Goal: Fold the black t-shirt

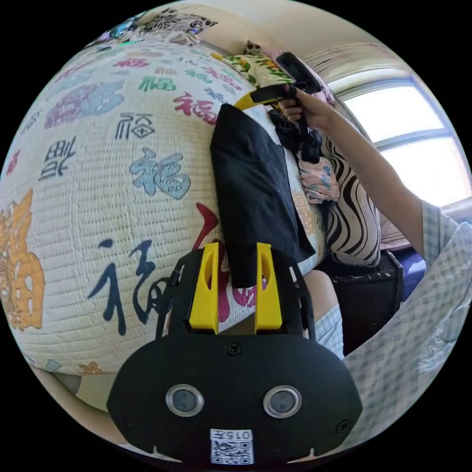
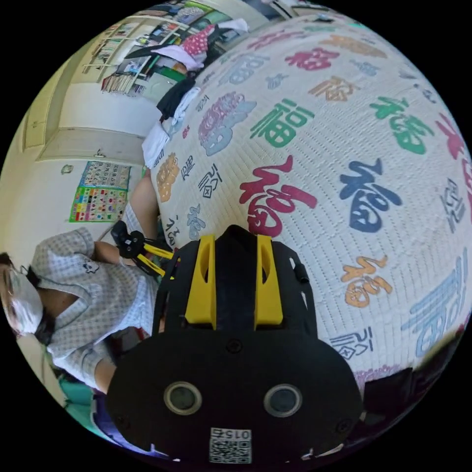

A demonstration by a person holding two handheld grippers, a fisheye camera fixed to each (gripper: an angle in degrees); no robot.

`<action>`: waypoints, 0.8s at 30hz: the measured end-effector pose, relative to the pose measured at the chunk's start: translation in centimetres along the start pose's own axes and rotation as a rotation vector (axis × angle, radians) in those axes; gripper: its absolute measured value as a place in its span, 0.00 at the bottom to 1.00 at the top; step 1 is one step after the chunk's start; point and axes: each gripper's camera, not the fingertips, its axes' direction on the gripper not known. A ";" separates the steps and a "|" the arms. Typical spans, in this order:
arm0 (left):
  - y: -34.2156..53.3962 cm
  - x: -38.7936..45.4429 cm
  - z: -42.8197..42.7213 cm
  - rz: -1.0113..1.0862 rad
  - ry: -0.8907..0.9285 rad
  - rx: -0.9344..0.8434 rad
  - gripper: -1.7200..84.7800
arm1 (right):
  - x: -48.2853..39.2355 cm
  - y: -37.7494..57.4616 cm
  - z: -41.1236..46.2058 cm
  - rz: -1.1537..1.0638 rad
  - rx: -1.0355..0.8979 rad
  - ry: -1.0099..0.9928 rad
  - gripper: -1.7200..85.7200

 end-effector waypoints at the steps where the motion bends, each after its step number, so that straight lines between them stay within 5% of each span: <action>1: -0.2 -0.8 0.5 0.003 0.040 -0.008 0.15 | 0.5 -0.6 0.2 0.013 -0.031 -0.033 0.16; 9: -2.6 -6.7 1.1 -0.015 0.146 -0.023 0.15 | 3.3 -5.1 -0.6 0.092 -0.335 -0.229 0.12; 19: -4.7 -13.2 1.1 -0.036 0.212 -0.019 0.07 | 2.6 -9.1 1.7 0.065 -0.511 -0.085 0.10; 24: -4.2 -14.2 -0.4 -0.012 0.160 0.016 0.03 | 3.3 -10.2 0.4 0.090 -0.425 0.008 0.04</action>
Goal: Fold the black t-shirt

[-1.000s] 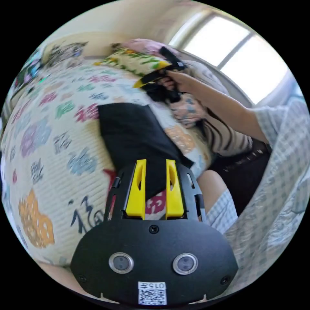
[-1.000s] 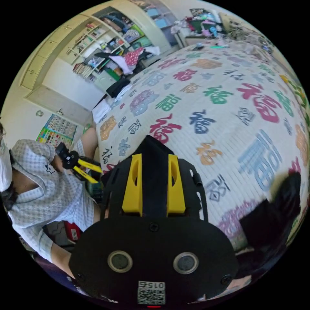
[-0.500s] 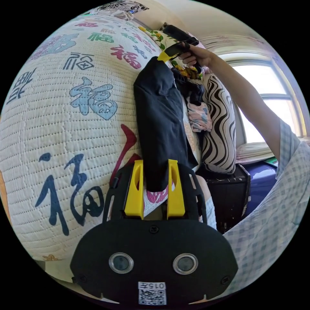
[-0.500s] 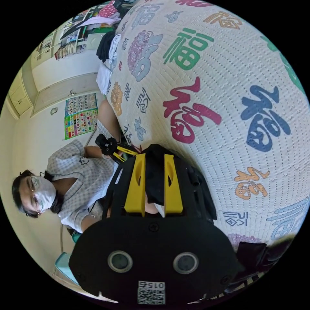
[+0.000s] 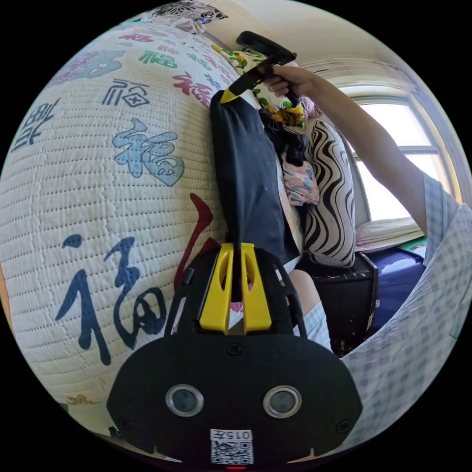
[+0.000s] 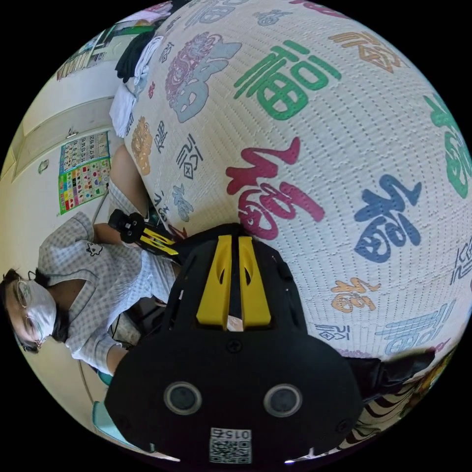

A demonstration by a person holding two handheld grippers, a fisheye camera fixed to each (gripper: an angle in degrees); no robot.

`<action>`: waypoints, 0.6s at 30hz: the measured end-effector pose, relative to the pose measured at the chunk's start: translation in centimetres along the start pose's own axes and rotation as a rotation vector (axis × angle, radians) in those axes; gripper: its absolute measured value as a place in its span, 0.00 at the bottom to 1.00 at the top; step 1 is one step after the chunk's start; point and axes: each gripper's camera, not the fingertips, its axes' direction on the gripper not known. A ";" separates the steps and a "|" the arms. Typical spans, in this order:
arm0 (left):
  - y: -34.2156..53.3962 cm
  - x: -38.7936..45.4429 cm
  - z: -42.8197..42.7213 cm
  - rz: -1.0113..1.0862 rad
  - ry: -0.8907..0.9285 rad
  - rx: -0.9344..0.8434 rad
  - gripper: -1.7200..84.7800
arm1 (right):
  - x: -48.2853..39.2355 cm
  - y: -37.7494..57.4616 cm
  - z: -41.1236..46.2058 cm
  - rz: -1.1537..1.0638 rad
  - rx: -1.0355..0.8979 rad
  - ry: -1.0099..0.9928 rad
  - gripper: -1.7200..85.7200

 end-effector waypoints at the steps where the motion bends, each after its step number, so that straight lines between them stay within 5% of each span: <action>1: 0.0 -0.2 -0.3 0.003 -0.002 0.007 0.03 | 0.1 0.0 -0.1 0.005 0.005 -0.001 0.04; 11: 0.7 -6.1 -2.0 -0.038 0.048 0.011 0.09 | 1.5 3.2 -3.8 0.024 0.201 -0.167 0.07; 18: -0.5 -8.3 -1.5 -0.011 0.058 -0.013 0.09 | 1.7 1.0 0.3 0.059 -0.049 -0.185 0.14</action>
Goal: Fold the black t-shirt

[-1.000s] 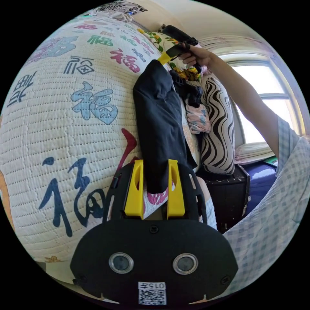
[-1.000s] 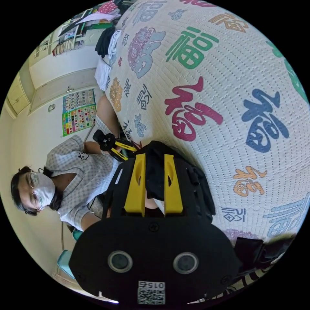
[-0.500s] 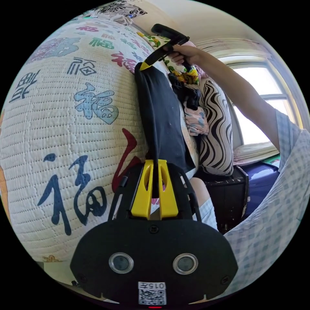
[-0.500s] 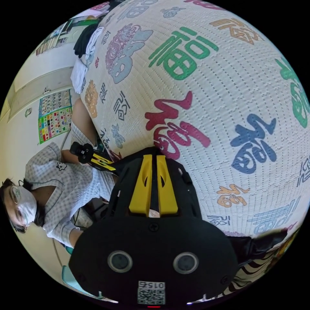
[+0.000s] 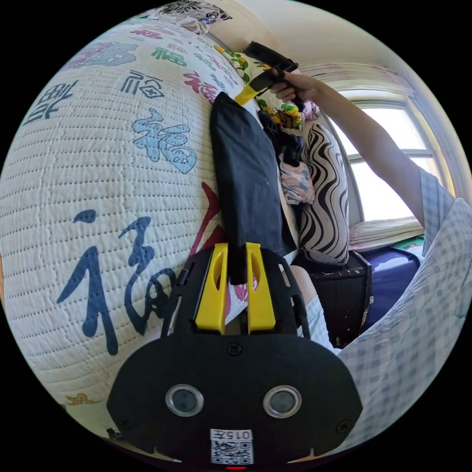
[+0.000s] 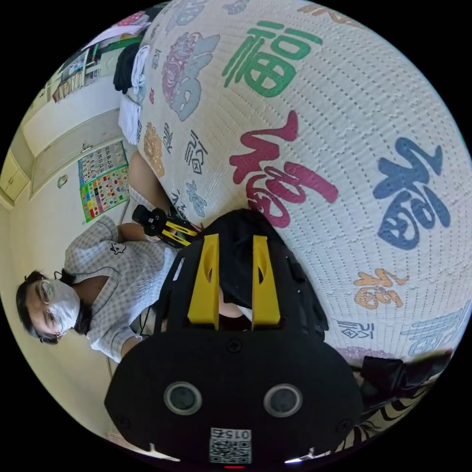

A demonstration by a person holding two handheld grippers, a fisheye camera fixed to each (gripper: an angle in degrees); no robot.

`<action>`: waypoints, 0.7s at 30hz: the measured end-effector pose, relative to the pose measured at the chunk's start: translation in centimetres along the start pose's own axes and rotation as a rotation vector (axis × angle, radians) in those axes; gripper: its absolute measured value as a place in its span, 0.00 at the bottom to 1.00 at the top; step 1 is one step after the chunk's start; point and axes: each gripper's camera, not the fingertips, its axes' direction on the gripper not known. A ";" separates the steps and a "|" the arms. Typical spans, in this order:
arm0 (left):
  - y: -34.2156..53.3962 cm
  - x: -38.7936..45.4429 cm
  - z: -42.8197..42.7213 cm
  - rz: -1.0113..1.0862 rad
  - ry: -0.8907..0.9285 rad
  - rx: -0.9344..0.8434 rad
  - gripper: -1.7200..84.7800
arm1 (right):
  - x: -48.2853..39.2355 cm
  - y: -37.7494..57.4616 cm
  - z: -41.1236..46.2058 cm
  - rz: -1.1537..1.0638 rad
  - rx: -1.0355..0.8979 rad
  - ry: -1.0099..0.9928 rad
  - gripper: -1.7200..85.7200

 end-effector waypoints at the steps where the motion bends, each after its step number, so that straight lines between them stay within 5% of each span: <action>1: -0.2 -0.3 0.1 0.004 0.002 -0.002 0.09 | 0.0 -0.2 0.2 0.003 -0.014 -0.003 0.14; 13: -1.4 -3.7 0.1 0.002 0.040 -0.012 0.06 | -0.8 0.8 1.9 -0.014 -0.080 0.040 0.12; 21: -0.9 -3.8 -0.2 0.002 -0.035 -0.007 0.02 | -1.0 4.7 1.7 0.034 0.033 0.131 0.01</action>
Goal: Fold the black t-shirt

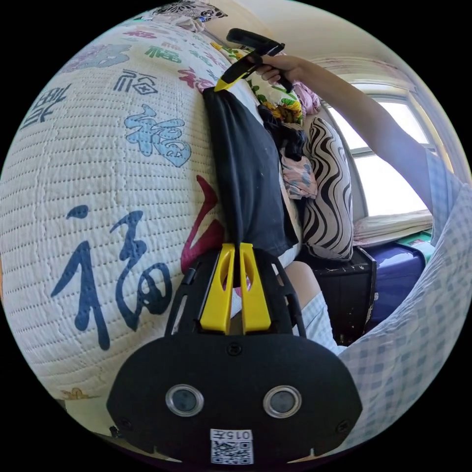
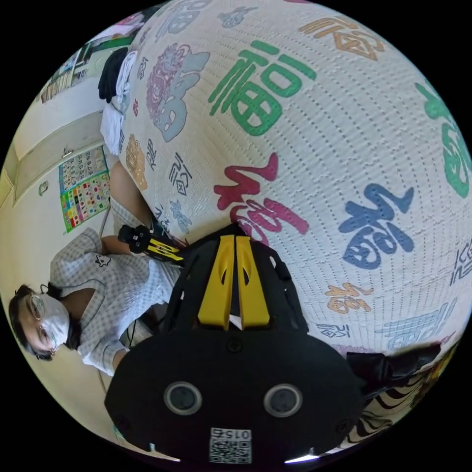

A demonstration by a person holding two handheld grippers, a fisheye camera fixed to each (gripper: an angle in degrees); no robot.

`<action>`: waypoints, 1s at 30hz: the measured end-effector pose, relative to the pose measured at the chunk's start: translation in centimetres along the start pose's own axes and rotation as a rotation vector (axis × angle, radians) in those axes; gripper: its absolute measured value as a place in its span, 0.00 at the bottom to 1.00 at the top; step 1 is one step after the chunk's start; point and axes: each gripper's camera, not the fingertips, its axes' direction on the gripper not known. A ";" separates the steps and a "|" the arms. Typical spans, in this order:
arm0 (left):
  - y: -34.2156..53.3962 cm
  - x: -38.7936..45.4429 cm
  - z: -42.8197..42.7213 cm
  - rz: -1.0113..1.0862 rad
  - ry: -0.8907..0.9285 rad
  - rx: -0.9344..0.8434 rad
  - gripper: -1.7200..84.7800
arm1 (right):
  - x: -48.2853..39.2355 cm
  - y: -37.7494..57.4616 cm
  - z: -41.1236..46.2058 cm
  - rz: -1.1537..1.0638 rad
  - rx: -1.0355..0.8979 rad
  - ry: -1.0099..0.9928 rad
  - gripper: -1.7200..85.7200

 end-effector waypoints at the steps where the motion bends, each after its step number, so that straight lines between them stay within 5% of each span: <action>1: 0.0 -0.6 0.1 -0.015 -0.001 0.000 0.02 | 0.1 0.4 0.0 0.005 0.012 -0.009 0.01; 7: -1.0 -2.0 -3.4 -0.004 0.056 -0.044 0.11 | -0.3 7.5 1.5 -0.031 0.206 -0.051 0.05; 14: -11.5 -3.4 -10.4 0.116 -0.024 0.173 0.16 | 1.5 29.0 5.6 -0.005 0.805 -0.036 0.15; 18: -20.9 -6.7 -5.5 0.086 0.128 0.117 0.17 | 6.1 38.4 12.7 0.121 1.080 -0.266 0.15; 26: -27.1 -9.7 1.3 0.016 0.340 -0.022 0.11 | 9.8 39.9 20.9 0.059 1.072 -0.585 0.17; 30: -27.6 -9.9 2.6 0.012 0.356 -0.076 0.04 | 10.6 40.2 22.9 0.045 1.050 -0.649 0.09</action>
